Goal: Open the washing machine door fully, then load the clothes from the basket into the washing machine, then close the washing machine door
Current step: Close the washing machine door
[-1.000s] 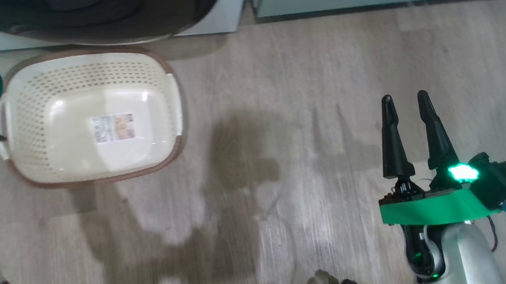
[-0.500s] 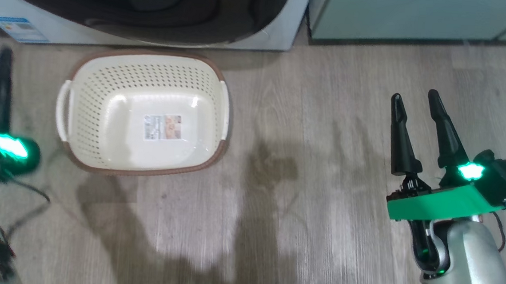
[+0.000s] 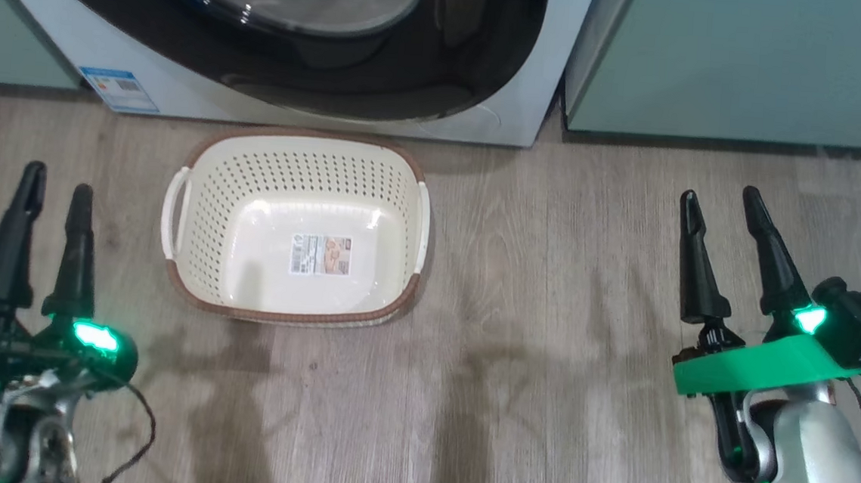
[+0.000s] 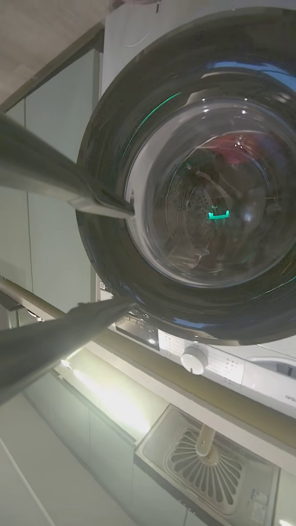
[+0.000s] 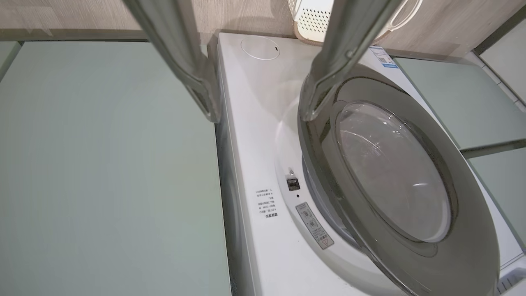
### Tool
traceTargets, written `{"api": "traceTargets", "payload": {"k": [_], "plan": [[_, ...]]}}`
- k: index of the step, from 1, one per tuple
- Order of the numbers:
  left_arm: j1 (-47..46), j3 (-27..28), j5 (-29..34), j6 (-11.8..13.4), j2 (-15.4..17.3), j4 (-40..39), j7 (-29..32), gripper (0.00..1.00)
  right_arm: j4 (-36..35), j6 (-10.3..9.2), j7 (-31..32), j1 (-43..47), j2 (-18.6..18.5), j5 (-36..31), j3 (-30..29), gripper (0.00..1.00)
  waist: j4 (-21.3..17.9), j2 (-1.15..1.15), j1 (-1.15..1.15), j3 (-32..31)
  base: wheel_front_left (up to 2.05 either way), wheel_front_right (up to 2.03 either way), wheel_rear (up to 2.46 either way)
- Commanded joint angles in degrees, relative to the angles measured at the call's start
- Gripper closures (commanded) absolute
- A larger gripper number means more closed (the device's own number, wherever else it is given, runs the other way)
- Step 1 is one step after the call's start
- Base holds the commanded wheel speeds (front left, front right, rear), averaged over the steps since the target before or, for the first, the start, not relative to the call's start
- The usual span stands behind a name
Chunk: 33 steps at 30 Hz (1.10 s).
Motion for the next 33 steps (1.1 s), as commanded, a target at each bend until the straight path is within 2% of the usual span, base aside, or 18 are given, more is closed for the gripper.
{"api": "traceTargets", "payload": {"k": [1, 5, 11, 16, 19, 22, 28, 33], "plan": [[0.0, 0.9, 2.8, -0.5, 1.2, -2.8, -1.9, 0.00, -2.3, 0.00, 0.4, -0.1, -0.1, -0.5, 1.0, 0.00, 0.6, 0.00, 0.00, -1.2, 0.00, 0.00, 0.00], [0.8, -1.6, 15.3, -0.5, 1.2, -5.4, -8.7, 0.00, -3.0, 0.00, 1.3, 0.6, -0.1, -1.3, 0.5, 0.00, 0.8, 0.00, 0.00, -3.1, 0.00, 0.00, 0.00], [1.3, -7.0, 41.7, -0.5, 4.1, -6.2, -20.1, 0.00, -4.2, 0.00, 2.7, 1.9, -0.1, -2.6, -0.8, 0.00, 1.1, 0.00, 0.00, -5.4, 0.00, 0.00, 0.00], [1.0, -12.3, 65.1, 3.7, 8.7, -5.7, -26.6, 0.00, -5.6, 0.00, 4.1, 2.9, -0.1, -3.9, -1.7, 0.00, 1.6, 0.00, 0.00, -7.0, 0.00, 0.00, 0.00], [1.3, -15.5, 74.0, 6.4, 10.0, -4.7, -28.2, 0.00, -6.2, 0.00, 5.0, 3.5, -0.1, -4.7, -2.0, 0.00, 1.7, 0.00, 0.00, -7.8, 0.00, 0.00, 0.00], [2.0, -18.0, 80.0, 8.3, 10.8, -3.6, -29.4, 0.00, -6.6, 0.00, 5.8, 4.3, -0.1, -5.3, -2.3, 0.00, 1.9, 0.00, 0.00, -8.4, 0.00, 0.00, 0.00], [2.7, -20.5, 86.7, 10.5, 11.6, -1.1, -31.8, 0.00, -6.6, 0.00, 6.3, 5.9, -0.1, -5.7, -2.9, 0.00, 2.4, 0.00, 0.00, -9.2, 0.00, 0.00, 0.00], [3.5, -21.6, 89.6, 12.0, 11.8, 0.4, -32.9, 0.00, -6.4, 0.00, 6.6, 7.4, -0.1, -5.5, -3.9, 0.00, 2.7, 0.00, 0.00, -10.1, 0.00, 0.00, 0.00]]}}
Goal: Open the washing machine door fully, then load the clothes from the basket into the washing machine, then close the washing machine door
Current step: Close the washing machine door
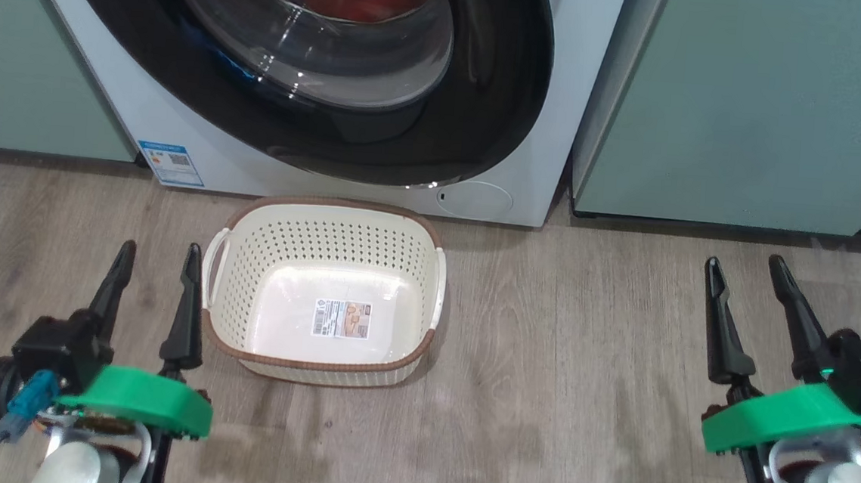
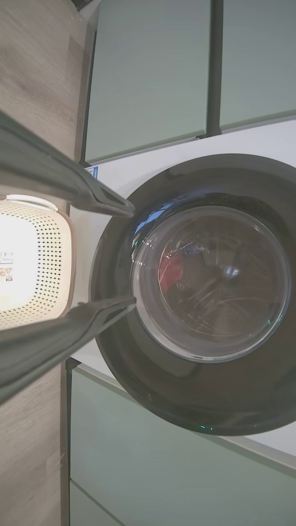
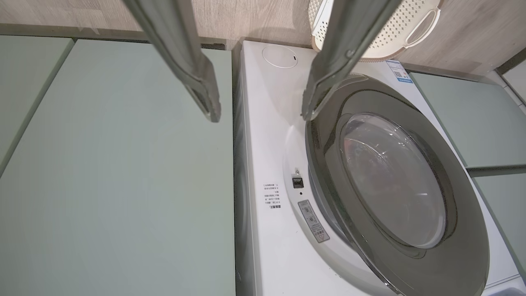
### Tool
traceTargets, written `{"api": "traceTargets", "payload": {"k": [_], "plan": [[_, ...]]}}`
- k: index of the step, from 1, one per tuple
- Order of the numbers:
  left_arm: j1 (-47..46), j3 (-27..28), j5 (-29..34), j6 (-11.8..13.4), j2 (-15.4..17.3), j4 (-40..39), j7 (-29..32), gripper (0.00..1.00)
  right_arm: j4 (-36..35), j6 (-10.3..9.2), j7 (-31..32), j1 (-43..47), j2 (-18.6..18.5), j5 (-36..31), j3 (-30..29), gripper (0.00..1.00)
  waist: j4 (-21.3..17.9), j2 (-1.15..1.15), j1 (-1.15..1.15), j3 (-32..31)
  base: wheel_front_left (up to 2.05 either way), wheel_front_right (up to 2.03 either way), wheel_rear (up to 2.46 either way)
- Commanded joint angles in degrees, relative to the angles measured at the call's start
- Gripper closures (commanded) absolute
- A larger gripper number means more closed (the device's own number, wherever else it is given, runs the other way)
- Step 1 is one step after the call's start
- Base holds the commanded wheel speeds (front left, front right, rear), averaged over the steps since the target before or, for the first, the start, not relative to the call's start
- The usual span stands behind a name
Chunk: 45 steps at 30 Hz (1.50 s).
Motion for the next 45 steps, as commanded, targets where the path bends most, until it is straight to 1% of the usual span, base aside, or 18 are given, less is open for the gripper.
{"api": "traceTargets", "payload": {"k": [1, 16, 30, 31, 32, 33, 34, 40, 45], "plan": [[-1.4, 1.6, 1.0, 0.7, 1.5, -1.5, -0.7, 0.00, -2.0, 0.00, 0.3, -0.3, -0.2, -0.1, 0.9, 0.00, 0.1, 0.00, 0.00, -0.3, 0.00, 0.00, 0.00], [-1.0, 0.4, 2.0, 1.6, 1.7, -0.6, -1.0, 0.00, -1.8, 0.00, 0.2, 0.3, -0.2, 0.6, 0.8, 0.00, -0.2, 0.00, 0.00, -1.0, 0.00, 0.00, 0.00], [-1.5, -0.4, 1.8, 2.4, 1.5, -0.7, -0.8, 0.00, -1.4, 0.00, -0.2, -0.2, -0.2, 1.3, 0.8, 0.00, 0.4, 0.00, 0.00, -1.1, 0.00, 0.00, 0.00], [-1.5, -0.4, 1.9, 2.5, 1.5, -0.7, -0.8, 0.00, -1.4, 0.00, -0.3, -0.2, -0.2, 1.3, 0.7, 0.15, 0.5, 0.00, 0.00, -1.0, 0.00, 0.00, 0.00], [-1.5, -0.5, 1.9, 2.5, 1.5, -0.7, -0.8, 0.00, -1.4, 0.00, -0.3, -0.2, -0.2, 1.4, 0.6, 0.56, 0.6, 0.00, 0.00, -0.9, 0.00, 0.00, 0.00], [-1.5, -0.5, 1.9, 2.5, 1.5, -0.7, -0.8, 0.00, -1.4, 0.00, -0.3, -0.2, -0.2, 1.4, 0.6, 0.56, 0.6, 0.00, 0.00, -0.9, 0.00, 0.00, 0.00], [-1.6, -0.6, 1.8, 2.5, 1.5, -0.7, -0.8, 0.00, -1.4, 0.00, -0.3, -0.3, -0.2, 1.5, 0.5, 1.00, 0.8, 0.00, 0.00, -0.7, 0.00, 0.00, 0.00], [-3.2, -0.8, 1.8, 2.5, 1.6, -0.9, -1.0, 0.00, -1.3, 0.00, -0.4, -1.2, -0.2, 1.9, -0.2, 1.00, 2.4, 0.00, 0.00, 0.8, 0.00, 0.00, 0.00], [-5.5, -0.9, 1.6, 2.4, 1.2, -0.9, -1.3, 0.00, -1.0, 0.00, 0.0, -4.0, -0.2, 0.9, -1.1, 1.00, 5.1, 0.00, 0.00, 2.8, 0.00, 0.00, 0.00]]}}
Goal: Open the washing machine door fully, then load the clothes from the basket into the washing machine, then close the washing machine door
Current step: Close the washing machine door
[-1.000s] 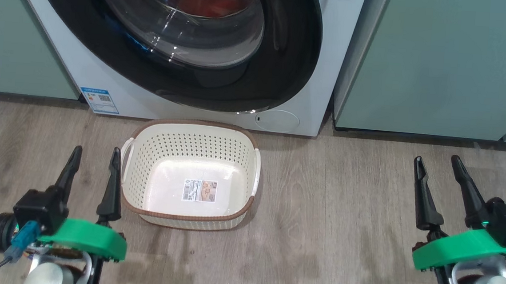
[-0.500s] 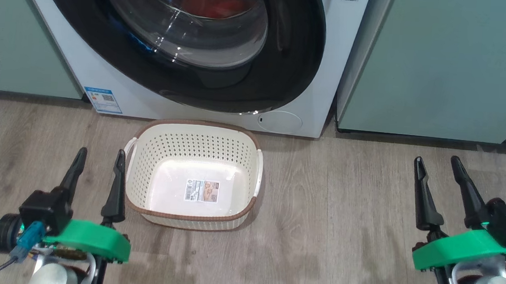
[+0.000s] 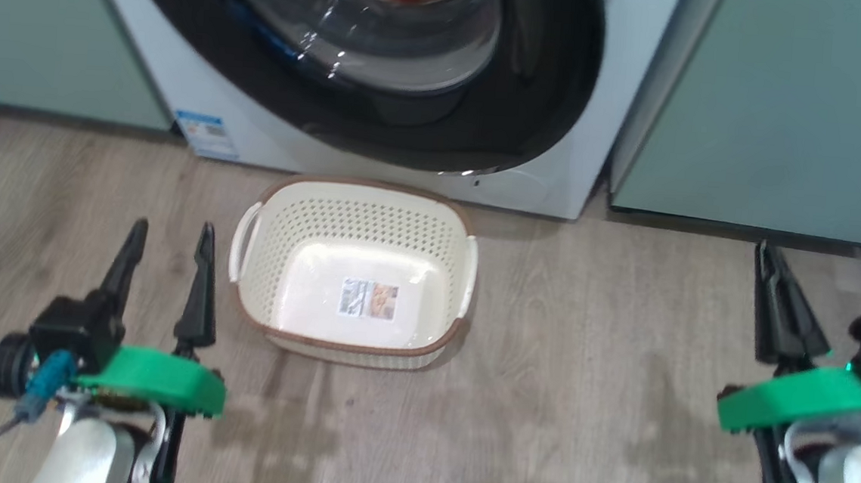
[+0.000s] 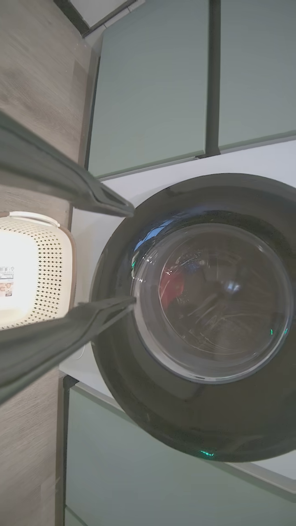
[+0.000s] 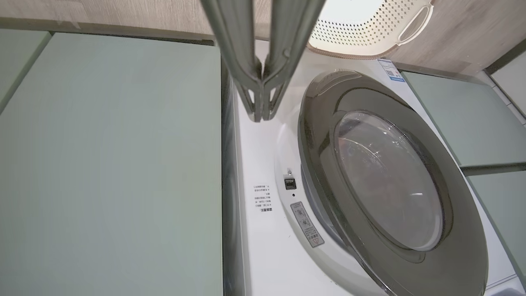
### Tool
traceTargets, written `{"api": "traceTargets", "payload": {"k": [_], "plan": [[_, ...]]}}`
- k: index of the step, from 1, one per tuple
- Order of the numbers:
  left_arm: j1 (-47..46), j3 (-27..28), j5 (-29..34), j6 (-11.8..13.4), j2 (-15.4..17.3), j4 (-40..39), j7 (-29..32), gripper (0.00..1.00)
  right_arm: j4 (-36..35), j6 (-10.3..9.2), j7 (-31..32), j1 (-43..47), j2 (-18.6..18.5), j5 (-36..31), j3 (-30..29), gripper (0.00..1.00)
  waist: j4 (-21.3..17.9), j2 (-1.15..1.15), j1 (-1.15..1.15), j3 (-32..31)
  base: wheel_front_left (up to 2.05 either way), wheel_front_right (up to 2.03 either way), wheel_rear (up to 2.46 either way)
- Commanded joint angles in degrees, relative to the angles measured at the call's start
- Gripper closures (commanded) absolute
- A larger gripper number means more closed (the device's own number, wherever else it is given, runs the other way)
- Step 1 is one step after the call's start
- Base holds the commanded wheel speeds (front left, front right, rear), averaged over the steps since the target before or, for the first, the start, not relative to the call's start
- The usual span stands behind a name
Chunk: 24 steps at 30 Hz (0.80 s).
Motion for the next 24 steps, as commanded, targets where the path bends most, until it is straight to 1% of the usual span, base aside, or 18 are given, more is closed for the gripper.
{"api": "traceTargets", "payload": {"k": [1, 6, 12, 17, 24], "plan": [[-3.4, 1.9, -0.2, 0.1, 0.8, -1.9, -0.7, 0.00, -1.6, 0.00, 0.1, -3.5, -0.2, -0.7, 1.2, 1.00, 1.6, 0.00, 0.00, 1.3, 0.00, 0.00, 0.00], [-6.1, 1.6, -0.7, -0.3, -0.6, -1.3, -1.5, 0.00, 0.3, 0.00, 1.6, -9.7, -0.2, -4.0, 1.2, 1.00, 5.4, 0.00, 0.00, 3.8, 0.00, 0.00, 0.00], [-8.6, 1.9, -1.4, -1.1, -2.4, -0.3, -2.4, 0.00, 4.8, 0.00, 3.0, -20.4, -0.6, -7.5, 3.0, 1.00, 9.6, 0.00, 0.00, 7.3, 0.00, 0.00, 0.00], [-9.8, 2.6, -1.4, -2.1, -3.6, 0.4, -2.6, 0.00, 10.9, 0.00, 2.8, -30.0, -1.2, -7.9, 4.9, 1.00, 11.6, 0.00, 0.00, 9.4, 0.00, 0.00, 0.00], [-11.6, 3.9, -0.4, -4.2, -5.7, 0.5, -2.7, 0.00, 20.3, 0.00, 0.2, -40.5, -1.1, -8.2, 7.1, 1.00, 13.9, 0.00, 0.00, 11.3, 0.00, 0.00, 0.00]]}}
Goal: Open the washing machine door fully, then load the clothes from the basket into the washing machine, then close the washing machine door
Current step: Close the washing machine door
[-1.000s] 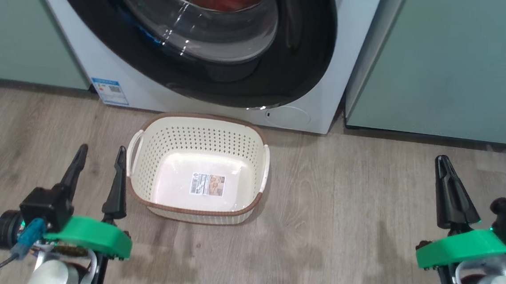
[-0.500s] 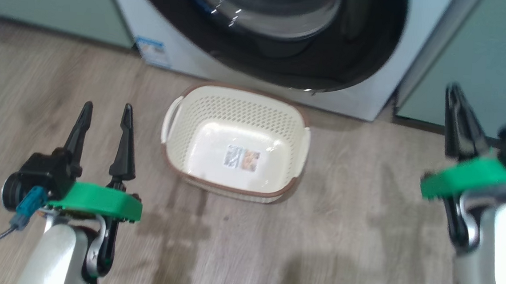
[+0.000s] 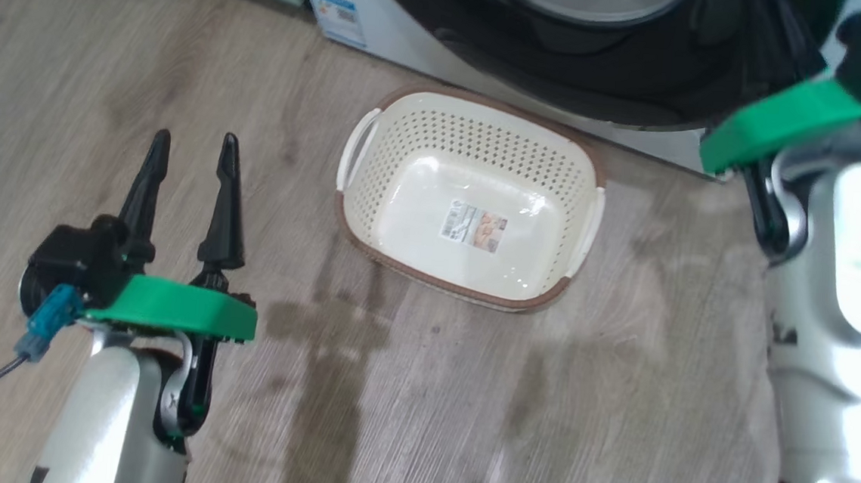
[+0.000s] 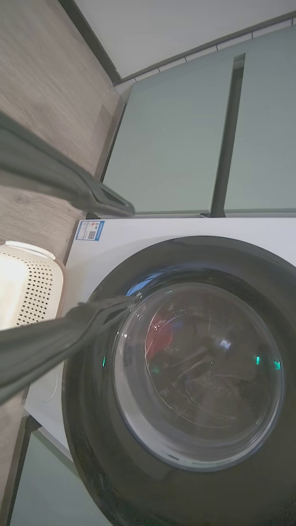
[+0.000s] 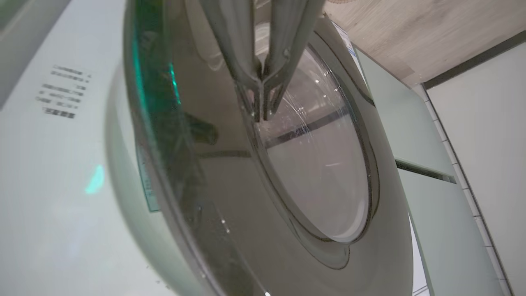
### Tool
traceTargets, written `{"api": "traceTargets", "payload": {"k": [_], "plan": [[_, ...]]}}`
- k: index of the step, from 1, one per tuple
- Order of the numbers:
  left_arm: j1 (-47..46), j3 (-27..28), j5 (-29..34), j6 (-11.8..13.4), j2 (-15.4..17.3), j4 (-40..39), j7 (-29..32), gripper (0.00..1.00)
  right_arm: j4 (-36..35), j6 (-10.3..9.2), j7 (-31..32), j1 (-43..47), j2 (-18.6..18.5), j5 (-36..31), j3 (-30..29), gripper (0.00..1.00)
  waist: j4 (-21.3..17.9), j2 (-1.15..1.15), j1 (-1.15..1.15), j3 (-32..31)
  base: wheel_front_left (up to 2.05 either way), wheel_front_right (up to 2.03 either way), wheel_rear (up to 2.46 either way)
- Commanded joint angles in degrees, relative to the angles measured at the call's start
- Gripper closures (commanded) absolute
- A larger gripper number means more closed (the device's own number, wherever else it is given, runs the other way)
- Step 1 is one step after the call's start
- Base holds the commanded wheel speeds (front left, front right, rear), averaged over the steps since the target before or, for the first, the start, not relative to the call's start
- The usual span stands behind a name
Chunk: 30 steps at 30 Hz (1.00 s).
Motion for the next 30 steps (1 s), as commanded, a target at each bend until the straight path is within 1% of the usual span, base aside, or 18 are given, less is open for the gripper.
{"api": "traceTargets", "payload": {"k": [1, 8, 16, 23, 30], "plan": [[-2.2, 2.6, 0.7, -0.8, 0.1, -1.7, -0.5, 0.00, 0.2, 0.00, -1.3, -4.1, 0.4, -0.6, 1.4, 1.00, 1.1, 0.00, -0.02, 0.9, 0.00, 0.00, 0.00], [-2.7, 3.7, 2.1, -2.5, -1.5, -1.3, -0.5, 0.00, 5.5, 0.00, -3.8, -9.4, 0.6, -0.7, 1.2, 1.00, 1.9, 0.00, -0.02, 1.5, 0.00, 0.00, 0.00], [-2.8, 4.8, 3.2, -3.5, -2.4, -1.4, -0.5, 0.00, 7.5, 0.00, -4.9, -12.6, 0.4, -1.1, 0.3, 1.00, 1.6, 0.00, -0.02, 2.3, 0.00, 0.00, 0.00], [-3.5, 5.3, 3.5, -4.4, -2.9, -1.6, -0.5, 0.00, 9.4, 0.00, -4.3, -17.1, -0.9, -1.9, -1.8, 1.00, 1.5, 0.00, -0.02, 3.6, 0.00, 0.00, 0.00], [-4.6, 5.4, 3.5, -5.1, -3.2, -1.4, -0.5, 0.00, 14.3, 0.00, -3.2, -23.2, -2.1, -4.2, -4.6, 1.00, 1.9, 0.00, -0.02, 5.0, 0.00, 0.00, 0.00]]}}
